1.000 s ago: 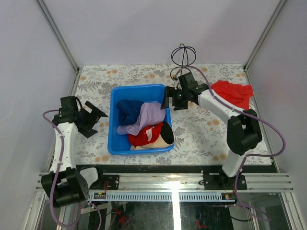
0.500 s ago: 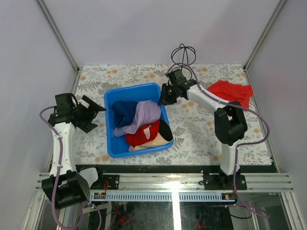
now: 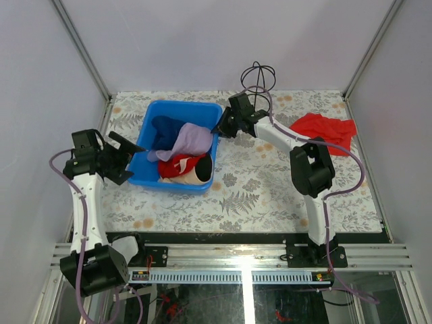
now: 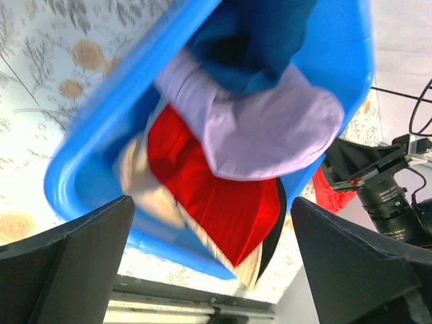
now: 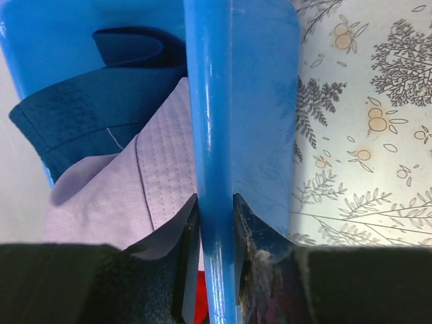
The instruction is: Stack the hats
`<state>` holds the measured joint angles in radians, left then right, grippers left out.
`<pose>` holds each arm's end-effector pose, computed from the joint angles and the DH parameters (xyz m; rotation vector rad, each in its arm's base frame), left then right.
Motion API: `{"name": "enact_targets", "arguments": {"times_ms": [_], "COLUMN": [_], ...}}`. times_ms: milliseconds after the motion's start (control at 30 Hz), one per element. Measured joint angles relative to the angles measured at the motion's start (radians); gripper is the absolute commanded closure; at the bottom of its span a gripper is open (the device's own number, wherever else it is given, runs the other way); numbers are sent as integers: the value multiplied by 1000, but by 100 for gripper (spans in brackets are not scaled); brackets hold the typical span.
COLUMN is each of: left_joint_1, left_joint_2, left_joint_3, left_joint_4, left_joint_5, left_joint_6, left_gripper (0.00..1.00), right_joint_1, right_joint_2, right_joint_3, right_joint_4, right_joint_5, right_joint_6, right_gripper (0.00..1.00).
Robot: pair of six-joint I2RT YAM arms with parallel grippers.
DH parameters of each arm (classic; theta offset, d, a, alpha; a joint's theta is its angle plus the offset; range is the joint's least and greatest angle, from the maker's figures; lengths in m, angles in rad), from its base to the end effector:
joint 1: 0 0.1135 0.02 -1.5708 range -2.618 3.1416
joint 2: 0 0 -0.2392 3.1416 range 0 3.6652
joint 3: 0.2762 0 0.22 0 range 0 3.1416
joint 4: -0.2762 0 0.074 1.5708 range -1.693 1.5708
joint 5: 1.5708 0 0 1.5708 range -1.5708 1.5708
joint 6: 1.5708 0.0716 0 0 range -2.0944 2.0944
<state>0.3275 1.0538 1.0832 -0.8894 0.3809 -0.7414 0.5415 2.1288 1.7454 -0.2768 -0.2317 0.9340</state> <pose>0.2010 0.0402 0.2812 -1.0953 2.1942 -0.6481 0.4019 0.2609 0.2048 0.3373 2.4051 1.0073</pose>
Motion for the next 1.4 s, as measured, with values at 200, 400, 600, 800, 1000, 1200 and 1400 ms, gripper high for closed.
{"name": "enact_targets", "arguments": {"times_ms": [200,400,600,800,1000,1200,1400], "left_joint_1": [9,9,9,-2,-170,-391,-573], "left_joint_2": [34,71,79,64,-47,-36,142], "left_joint_3": [-101,-45,14,-24,-161,-222,-214], "left_joint_4": [12,34,90,143,242,328,415], "left_joint_5": [78,100,102,100,50,-32,-142], "left_joint_6": [-40,-40,-40,-76,-219,-333,-382], "left_gripper": [0,0,0,24,80,93,94], "right_joint_1": [0,19,45,57,46,-16,-54], "right_joint_2": [1,1,60,64,-53,-356,-582], "right_joint_3": [-45,-75,-24,6,-38,-134,-211], "right_joint_4": [109,180,247,314,262,245,259], "right_joint_5": [149,291,324,266,243,285,327], "right_joint_6": [281,557,695,625,380,160,21], "right_gripper": [100,88,38,25,25,24,23]}}
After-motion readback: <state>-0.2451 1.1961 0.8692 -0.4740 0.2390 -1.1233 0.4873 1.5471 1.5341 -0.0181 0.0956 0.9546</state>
